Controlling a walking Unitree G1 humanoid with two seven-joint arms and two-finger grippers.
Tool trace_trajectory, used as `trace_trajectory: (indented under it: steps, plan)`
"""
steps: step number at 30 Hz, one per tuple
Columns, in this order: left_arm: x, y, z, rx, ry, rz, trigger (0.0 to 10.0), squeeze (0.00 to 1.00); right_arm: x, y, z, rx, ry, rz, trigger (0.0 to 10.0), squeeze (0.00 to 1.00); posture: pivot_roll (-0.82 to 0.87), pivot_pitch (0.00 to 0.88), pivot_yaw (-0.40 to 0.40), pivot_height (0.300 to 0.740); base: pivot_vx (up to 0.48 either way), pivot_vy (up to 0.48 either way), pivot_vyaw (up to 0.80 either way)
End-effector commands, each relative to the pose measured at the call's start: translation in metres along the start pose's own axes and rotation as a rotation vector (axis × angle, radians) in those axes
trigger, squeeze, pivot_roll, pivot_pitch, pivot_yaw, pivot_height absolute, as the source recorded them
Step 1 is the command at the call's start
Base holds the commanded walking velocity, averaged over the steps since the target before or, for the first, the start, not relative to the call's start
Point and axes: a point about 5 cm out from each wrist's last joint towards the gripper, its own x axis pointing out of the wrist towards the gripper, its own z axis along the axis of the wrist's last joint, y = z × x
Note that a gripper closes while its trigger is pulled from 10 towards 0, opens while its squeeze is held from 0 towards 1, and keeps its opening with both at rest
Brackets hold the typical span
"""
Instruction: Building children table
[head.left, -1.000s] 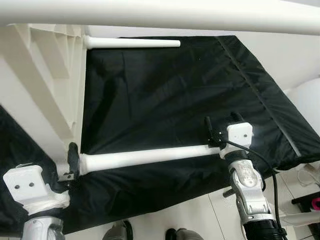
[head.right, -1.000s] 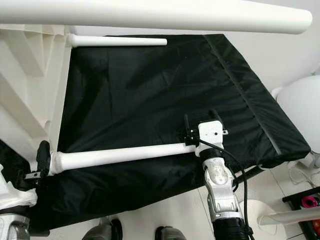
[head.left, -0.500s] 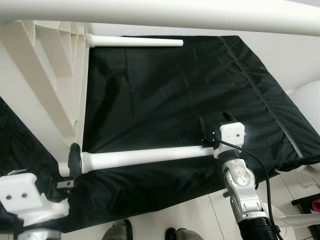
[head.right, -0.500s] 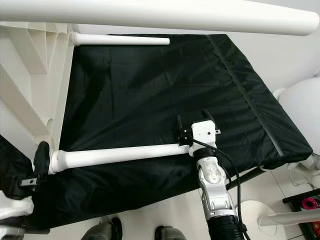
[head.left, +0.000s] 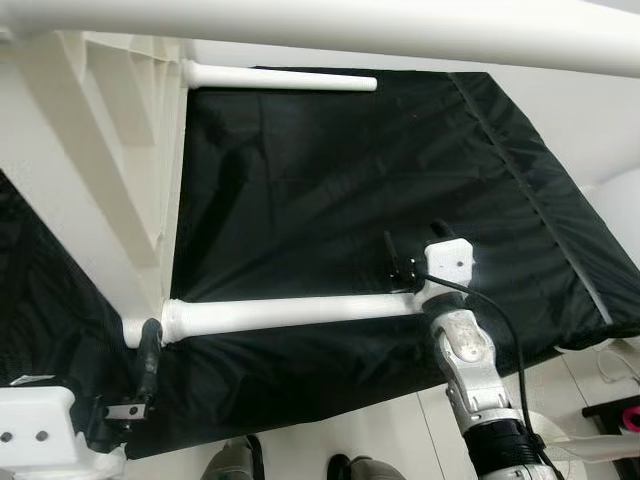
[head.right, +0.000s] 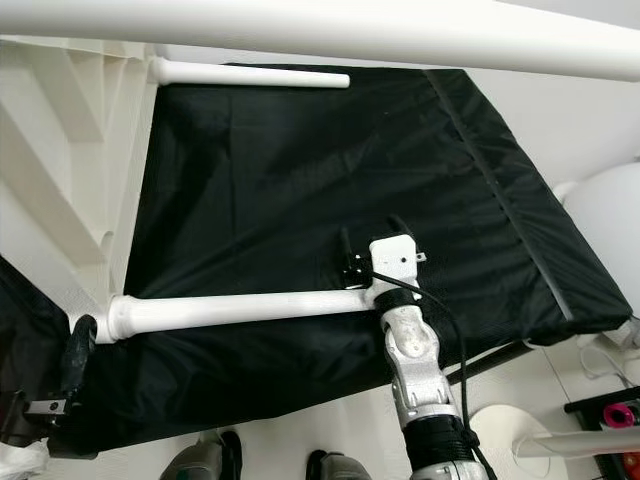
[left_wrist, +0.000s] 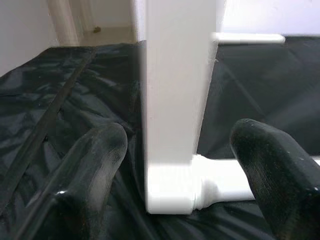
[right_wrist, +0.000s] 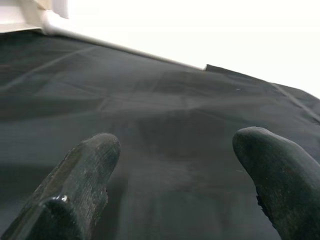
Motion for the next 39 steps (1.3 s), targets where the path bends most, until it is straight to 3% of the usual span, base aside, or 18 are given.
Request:
trace_trajectory:
  steps: [1,10,11,18,24,28,33,39]
  plan:
    - [-0.002,-0.010,-0.002,0.024,0.010,-0.190,10.0,0.00,-0.002,0.000,-0.005,0.006,0.014,0.006,10.0,0.00,0.24,0.175,-0.087,0.740,0.000,0.000,0.00]
    - [0.005,-0.013,-0.022,0.106,0.060,-0.364,10.0,0.00,0.011,0.012,-0.002,-0.002,-0.028,0.076,10.0,0.00,0.24,0.181,-0.073,0.740,0.000,0.000,0.00]
    - [0.014,-0.012,-0.029,0.116,0.056,-0.375,10.0,0.00,0.014,0.015,-0.001,-0.009,-0.042,0.096,10.0,0.00,0.21,0.172,-0.065,0.740,0.000,0.000,0.00]
    - [0.027,-0.011,-0.037,0.118,0.050,-0.398,10.0,0.00,0.014,0.013,0.003,-0.021,-0.071,0.100,10.0,0.00,0.19,0.166,-0.056,0.740,0.000,0.000,0.00]
    - [0.034,-0.013,-0.044,0.094,0.067,-0.428,10.0,0.00,0.011,0.011,0.009,-0.048,-0.103,0.095,10.0,0.00,0.15,0.163,-0.041,0.740,0.000,0.000,0.00]
    - [0.040,-0.026,-0.069,-0.044,0.183,-0.484,10.0,0.00,0.007,0.006,0.019,-0.004,-0.128,0.038,10.0,0.00,0.10,0.165,-0.020,0.740,0.000,0.000,0.00]
    - [0.045,-0.029,-0.078,-0.051,0.215,-0.486,10.0,0.00,0.005,0.005,0.022,-0.009,-0.139,0.034,10.0,0.00,0.08,0.164,-0.012,0.740,0.000,0.000,0.00]
    - [0.068,-0.024,-0.090,-0.001,0.208,-0.371,10.0,0.00,0.004,-0.001,0.024,-0.021,-0.140,0.005,10.0,0.00,0.07,0.165,0.004,0.740,0.000,0.000,0.00]
